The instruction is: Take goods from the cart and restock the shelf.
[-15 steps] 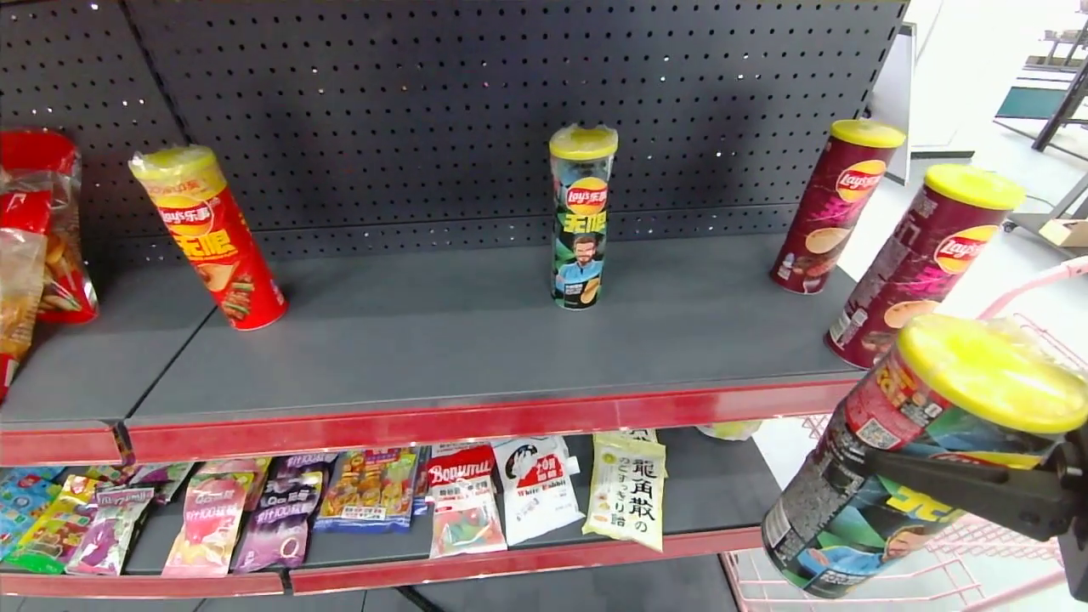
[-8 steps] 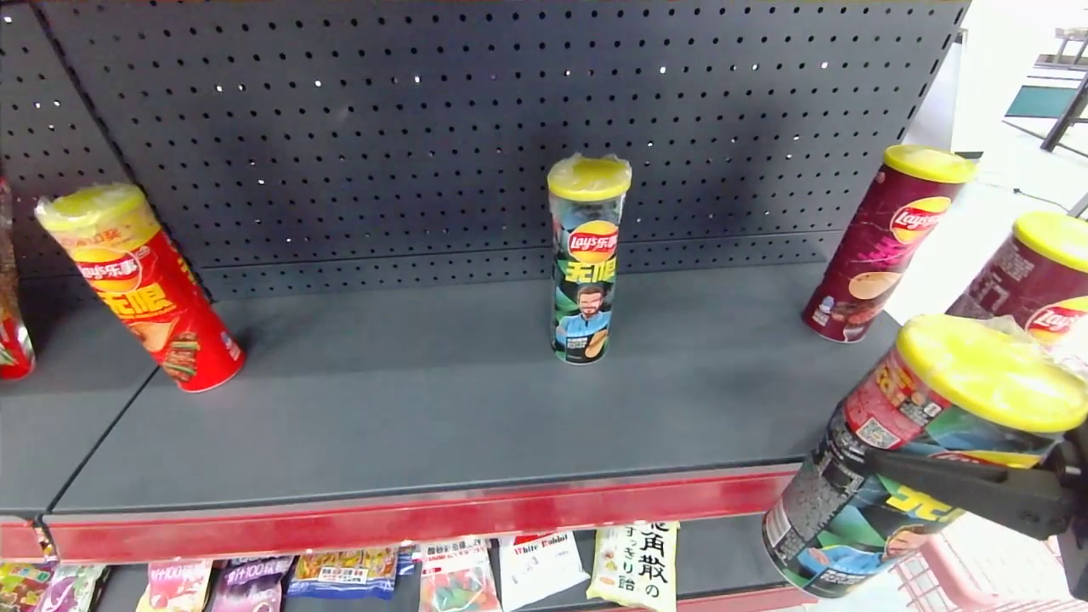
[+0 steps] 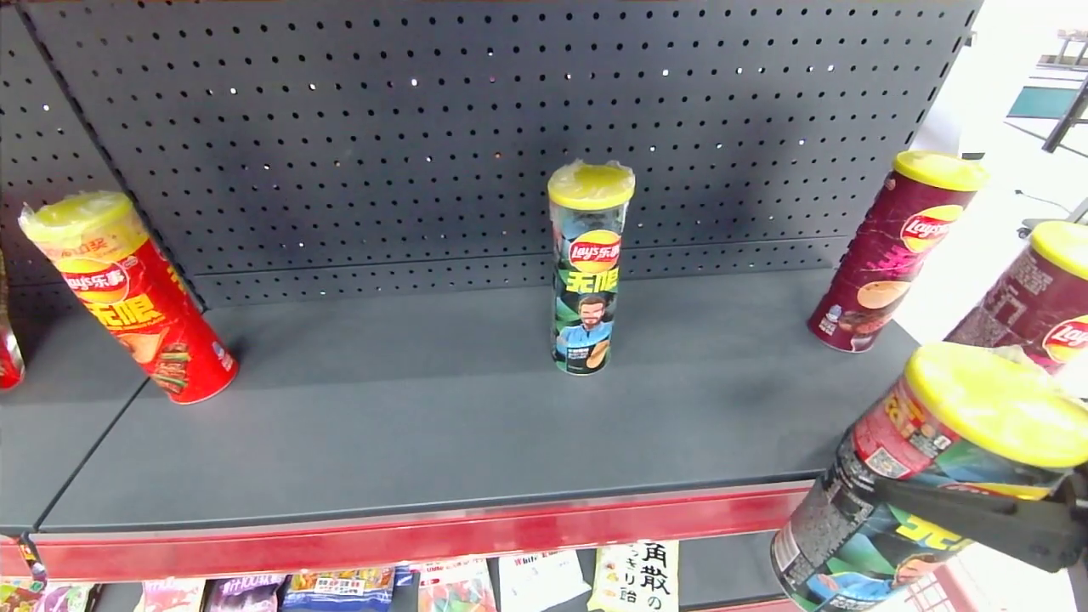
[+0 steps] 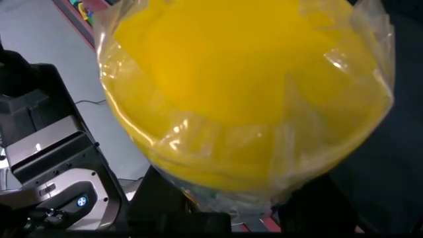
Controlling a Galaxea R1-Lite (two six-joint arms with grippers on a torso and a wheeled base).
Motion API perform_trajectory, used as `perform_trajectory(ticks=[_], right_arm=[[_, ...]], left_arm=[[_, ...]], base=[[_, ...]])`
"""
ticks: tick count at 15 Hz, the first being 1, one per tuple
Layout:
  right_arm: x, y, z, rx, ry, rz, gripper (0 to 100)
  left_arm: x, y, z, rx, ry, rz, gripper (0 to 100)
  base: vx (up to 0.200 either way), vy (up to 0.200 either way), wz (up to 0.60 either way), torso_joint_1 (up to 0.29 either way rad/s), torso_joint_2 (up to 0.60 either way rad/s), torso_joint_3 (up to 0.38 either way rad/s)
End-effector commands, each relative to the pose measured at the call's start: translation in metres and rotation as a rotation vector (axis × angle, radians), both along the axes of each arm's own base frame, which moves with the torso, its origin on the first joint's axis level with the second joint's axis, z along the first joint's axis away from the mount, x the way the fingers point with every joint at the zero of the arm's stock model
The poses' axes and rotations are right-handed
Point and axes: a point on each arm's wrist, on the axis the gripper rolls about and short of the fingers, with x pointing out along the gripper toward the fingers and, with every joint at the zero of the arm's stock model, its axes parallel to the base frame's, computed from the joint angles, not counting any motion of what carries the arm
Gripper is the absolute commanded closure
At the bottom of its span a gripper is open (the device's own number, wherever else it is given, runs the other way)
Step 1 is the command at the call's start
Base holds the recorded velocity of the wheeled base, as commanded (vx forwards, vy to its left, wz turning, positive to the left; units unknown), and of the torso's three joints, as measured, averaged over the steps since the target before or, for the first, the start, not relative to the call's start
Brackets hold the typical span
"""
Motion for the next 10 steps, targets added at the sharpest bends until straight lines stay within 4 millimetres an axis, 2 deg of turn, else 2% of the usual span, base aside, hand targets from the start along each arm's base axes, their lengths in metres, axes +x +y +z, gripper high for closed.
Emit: perform_trajectory(ticks=[1,2,3,4,6,8,10], right_arm=[[-0.017,-0.007,-0.006,0.012,-0.017,-0.002,100],[-0.017,-0.007,-0.006,0.011,-0.017,-0.005,100],[-0.02,-0.009,-0.006,0.016,-0.024,-0.01,100],[-0.02,-0.009,-0.006,0.016,-0.027,-0.018,100],[-0.02,-0.009,-0.004,0.017,-0.032,-0.021,100],[-0.019,-0.01,-0.003,0.013,-0.039,-0.038,100],[-0.019,-0.009,-0.001,0.014,-0.045,-0.039,100]], left_arm=[[0.023,-0.004,0.02,-0.043,0.062,-0.117,0],[0.025,-0.004,0.022,-0.049,0.062,-0.134,0],[0.044,-0.006,0.036,-0.063,0.081,-0.209,0],[0.074,-0.01,0.046,-0.066,0.105,-0.261,0],[0.105,-0.021,0.06,-0.072,0.091,-0.353,0],[0.142,-0.045,0.078,-0.117,0.125,-0.469,0],[0.178,-0.068,0.08,-0.139,0.188,-0.577,0]], base=[[0.0,0.0,0.0,0.0,0.0,0.0],[0.0,0.0,0.0,0.0,0.0,0.0],[0.0,0.0,0.0,0.0,0.0,0.0],[0.0,0.0,0.0,0.0,0.0,0.0],[0.0,0.0,0.0,0.0,0.0,0.0],[0.0,0.0,0.0,0.0,0.0,0.0],[0.0,0.0,0.0,0.0,0.0,0.0]])
